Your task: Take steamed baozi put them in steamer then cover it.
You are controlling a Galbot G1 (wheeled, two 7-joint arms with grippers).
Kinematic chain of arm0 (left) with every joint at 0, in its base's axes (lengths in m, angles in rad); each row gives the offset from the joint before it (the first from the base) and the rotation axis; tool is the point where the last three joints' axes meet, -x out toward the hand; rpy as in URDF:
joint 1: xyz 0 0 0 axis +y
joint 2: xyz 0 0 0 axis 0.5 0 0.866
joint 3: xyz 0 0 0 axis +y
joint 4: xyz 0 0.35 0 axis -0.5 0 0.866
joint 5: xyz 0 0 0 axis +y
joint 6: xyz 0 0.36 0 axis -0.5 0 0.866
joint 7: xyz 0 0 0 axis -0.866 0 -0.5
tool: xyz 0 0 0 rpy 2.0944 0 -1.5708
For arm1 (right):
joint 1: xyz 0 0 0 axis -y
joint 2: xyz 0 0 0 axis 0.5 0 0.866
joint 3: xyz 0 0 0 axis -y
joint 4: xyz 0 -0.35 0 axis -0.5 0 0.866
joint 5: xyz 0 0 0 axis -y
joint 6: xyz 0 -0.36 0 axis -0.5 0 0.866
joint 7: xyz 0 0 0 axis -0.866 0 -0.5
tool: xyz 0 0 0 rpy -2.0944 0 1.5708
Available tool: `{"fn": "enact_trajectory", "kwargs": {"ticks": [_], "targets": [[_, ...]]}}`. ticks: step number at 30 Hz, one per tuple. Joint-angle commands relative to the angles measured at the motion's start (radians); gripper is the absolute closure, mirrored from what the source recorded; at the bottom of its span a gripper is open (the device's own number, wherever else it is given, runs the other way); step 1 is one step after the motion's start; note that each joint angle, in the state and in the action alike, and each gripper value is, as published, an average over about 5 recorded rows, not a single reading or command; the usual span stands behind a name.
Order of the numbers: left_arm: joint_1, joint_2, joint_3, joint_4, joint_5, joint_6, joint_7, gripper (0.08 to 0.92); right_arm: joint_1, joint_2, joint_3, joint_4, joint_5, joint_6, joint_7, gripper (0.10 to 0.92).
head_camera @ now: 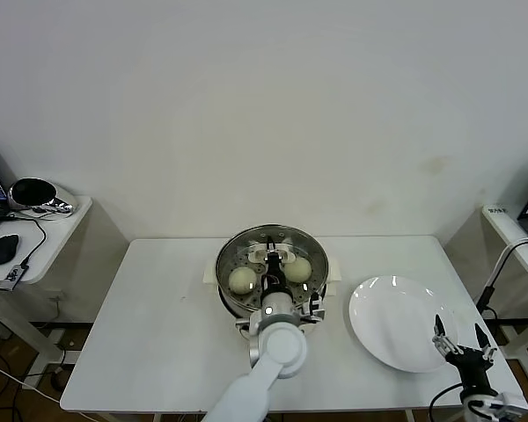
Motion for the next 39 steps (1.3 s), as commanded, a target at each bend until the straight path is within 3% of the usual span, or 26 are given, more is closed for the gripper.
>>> {"fn": "enact_trajectory", "kwargs": {"ticks": [1,16,19,39], "targets": [[0.0,0.0,-0.003,0.015,0.001,0.041,-0.002,0.871,0.001,0.001,0.0,0.001,0.0,0.001,0.0,0.203],[0.007,0.001,-0.001,0.007,-0.005,0.032,-0.018,0.87,-0.001,0.002,0.001,0.002,0.0,0.003,-0.002,0.203],[0.008,0.002,0.003,-0.02,-0.014,0.025,-0.022,0.83,-0.001,0.002,0.001,0.002,0.0,0.003,-0.002,0.203],[0.099,0.039,0.04,-0.198,-0.037,0.028,-0.004,0.255,-0.004,-0.003,0.011,-0.005,0.003,0.005,-0.001,0.203]]}}
